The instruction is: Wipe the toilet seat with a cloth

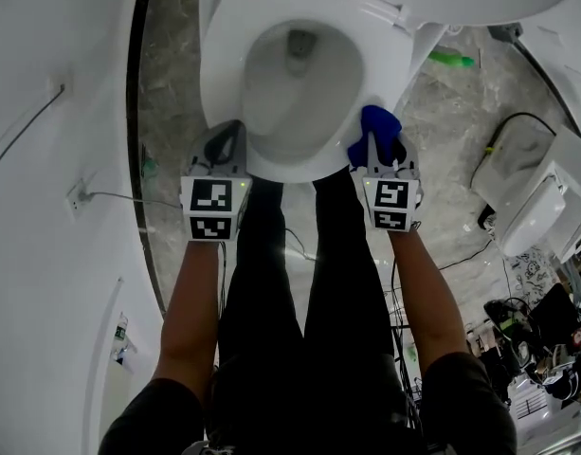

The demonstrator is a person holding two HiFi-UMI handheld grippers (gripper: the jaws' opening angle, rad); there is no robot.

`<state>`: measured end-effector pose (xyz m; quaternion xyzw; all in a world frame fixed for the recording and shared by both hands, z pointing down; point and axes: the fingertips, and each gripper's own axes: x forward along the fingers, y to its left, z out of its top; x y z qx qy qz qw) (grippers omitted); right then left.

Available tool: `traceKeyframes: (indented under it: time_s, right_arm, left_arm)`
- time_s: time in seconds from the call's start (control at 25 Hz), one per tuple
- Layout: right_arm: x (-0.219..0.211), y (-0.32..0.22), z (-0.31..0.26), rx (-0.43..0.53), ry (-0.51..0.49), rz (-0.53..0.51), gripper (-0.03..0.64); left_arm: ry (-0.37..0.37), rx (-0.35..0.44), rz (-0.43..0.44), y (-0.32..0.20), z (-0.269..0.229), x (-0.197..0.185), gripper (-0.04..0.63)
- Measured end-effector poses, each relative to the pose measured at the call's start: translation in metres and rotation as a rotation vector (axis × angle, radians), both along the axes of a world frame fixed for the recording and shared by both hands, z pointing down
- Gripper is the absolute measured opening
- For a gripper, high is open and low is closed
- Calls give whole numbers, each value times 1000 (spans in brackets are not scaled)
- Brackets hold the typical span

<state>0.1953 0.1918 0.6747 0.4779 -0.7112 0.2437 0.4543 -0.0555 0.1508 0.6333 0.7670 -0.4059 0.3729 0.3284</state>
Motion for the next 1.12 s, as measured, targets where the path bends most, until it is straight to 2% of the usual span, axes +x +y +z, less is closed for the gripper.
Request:
traceKeyframes:
  time_s: [0.44,0.84,1.12]
  right_arm:
    - [-50,57,-1,-39,15,-76,78]
    - [-136,100,3,-128,-110,-175,78]
    - [-211,84,4,-122,-192,-240,78]
  left_arm:
    - [-31,-27,1,35,4,-47,11]
    - [-22,-38,-55,41,8,-73,11]
    - [-6,-31,-102,38,9,-93,11]
